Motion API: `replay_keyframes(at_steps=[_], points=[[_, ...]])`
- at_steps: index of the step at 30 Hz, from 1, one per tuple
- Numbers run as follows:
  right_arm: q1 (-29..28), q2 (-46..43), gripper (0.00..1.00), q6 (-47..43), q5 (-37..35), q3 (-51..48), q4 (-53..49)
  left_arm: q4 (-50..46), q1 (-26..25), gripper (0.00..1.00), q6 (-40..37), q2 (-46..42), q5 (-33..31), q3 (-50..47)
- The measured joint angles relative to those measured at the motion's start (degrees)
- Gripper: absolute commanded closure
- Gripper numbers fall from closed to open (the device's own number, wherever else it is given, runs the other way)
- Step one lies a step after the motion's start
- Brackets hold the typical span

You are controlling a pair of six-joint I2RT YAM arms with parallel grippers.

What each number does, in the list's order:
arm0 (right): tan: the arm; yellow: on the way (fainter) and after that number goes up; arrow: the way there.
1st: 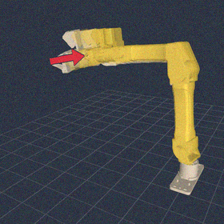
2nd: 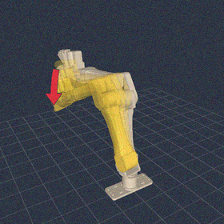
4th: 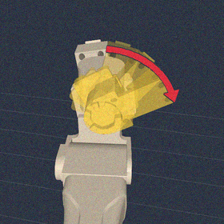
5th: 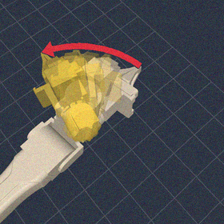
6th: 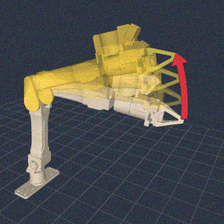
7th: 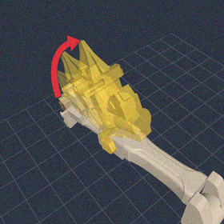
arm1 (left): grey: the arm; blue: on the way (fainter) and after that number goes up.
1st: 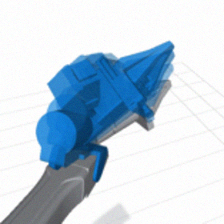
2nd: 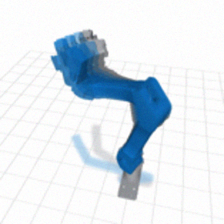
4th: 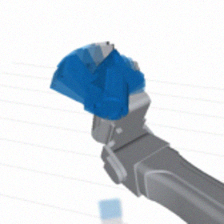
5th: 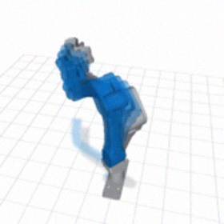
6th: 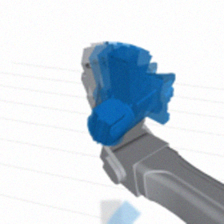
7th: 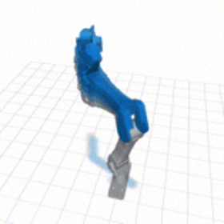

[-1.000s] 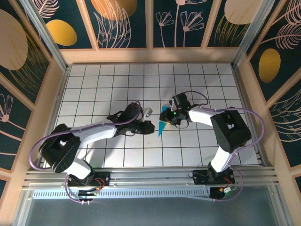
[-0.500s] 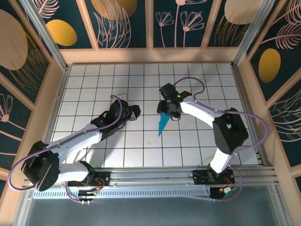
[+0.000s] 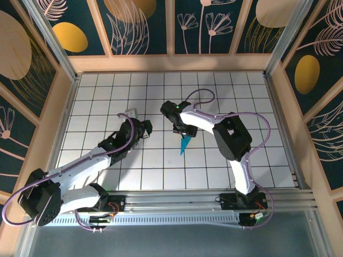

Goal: Fold a paper plane with a square sheet of paper (fold left side to right side)
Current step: Pick up the paper plane at the center of the table.

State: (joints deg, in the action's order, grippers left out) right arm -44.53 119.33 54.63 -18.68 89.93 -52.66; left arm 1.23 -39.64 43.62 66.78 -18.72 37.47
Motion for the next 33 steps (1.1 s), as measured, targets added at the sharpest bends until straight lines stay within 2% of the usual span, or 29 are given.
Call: replay_keyframes(at_steps=[2,16,21,33], points=[[0.00,0.11,0.44,0.42,-0.72,0.09,-0.87,0.02,0.00,0.51,0.00,0.00,0.00,-0.04],[0.00,1.49,0.67,1.46,-2.36,0.39,-2.78,0.02,0.00,0.50,-0.02,0.00,0.04,-0.09],[-0.11,1.49,0.72,1.49,-2.78,0.42,-3.34,0.02,0.00,0.50,-0.02,0.00,0.09,-0.09],[-0.81,1.46,0.76,1.49,-3.30,0.42,-4.74,0.02,0.00,0.50,-0.04,0.02,0.22,-0.09]])
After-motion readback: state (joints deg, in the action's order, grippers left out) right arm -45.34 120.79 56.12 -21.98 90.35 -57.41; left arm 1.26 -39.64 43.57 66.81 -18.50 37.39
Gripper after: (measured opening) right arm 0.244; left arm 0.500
